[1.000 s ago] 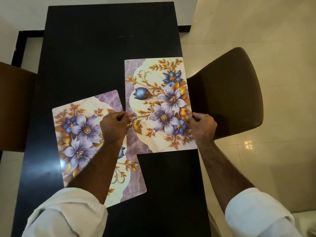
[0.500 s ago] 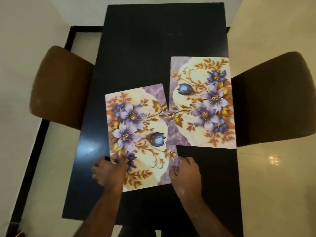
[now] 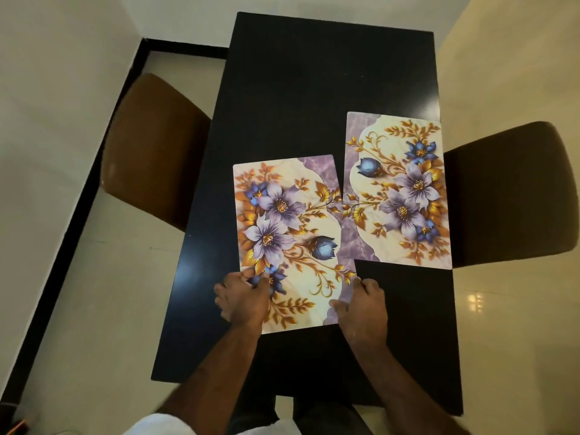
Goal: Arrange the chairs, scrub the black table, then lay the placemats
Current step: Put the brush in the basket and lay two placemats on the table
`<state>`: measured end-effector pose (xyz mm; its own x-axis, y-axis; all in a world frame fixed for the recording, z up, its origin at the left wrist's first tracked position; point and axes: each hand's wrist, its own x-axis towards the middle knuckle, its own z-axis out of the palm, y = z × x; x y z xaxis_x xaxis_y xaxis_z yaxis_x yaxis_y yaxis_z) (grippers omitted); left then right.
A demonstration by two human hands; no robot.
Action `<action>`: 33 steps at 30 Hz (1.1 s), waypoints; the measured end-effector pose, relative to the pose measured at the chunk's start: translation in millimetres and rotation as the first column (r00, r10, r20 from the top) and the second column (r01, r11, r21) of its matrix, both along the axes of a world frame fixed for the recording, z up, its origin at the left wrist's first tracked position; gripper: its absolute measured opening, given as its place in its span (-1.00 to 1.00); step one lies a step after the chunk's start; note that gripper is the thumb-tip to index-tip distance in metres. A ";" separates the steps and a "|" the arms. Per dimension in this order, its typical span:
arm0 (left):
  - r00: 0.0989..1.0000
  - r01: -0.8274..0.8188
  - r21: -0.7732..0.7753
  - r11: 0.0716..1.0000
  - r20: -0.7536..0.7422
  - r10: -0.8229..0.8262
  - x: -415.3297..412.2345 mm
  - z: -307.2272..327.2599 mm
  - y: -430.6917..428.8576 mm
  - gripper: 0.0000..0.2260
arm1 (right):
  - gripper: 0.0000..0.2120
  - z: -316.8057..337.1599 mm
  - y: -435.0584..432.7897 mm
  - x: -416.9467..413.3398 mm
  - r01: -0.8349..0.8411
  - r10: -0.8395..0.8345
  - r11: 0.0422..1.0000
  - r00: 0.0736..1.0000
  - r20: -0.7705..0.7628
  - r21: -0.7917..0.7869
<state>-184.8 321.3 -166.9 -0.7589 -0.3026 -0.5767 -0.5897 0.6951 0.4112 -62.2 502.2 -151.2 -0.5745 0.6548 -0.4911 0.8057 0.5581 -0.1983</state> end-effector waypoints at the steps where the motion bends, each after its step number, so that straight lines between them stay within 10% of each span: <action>1: 0.999 0.039 -0.016 0.999 -0.012 -0.039 4.4 -1.6 -0.3 -0.45 | -0.23 -1.2 1.5 2.5 0.030 -0.030 0.999 1.000 0.005 -0.021; 22: 0.990 -0.113 0.303 0.946 0.114 0.082 -3.2 -9.1 -43.3 -0.30 | -0.03 -13.8 -32.1 -9.3 0.180 -0.178 0.978 0.984 0.028 -0.107; 27: 0.983 -0.172 0.480 0.860 0.137 0.121 -8.6 2.4 -59.3 -0.83 | -0.03 -16.7 -28.7 -10.2 0.191 -0.188 0.975 0.982 0.031 -0.118; 33: 0.990 -0.118 0.534 0.837 0.128 0.057 -35.2 7.1 -109.1 -0.80 | -0.30 0.8 -20.5 -22.3 0.404 -0.453 0.833 0.890 -0.048 -0.378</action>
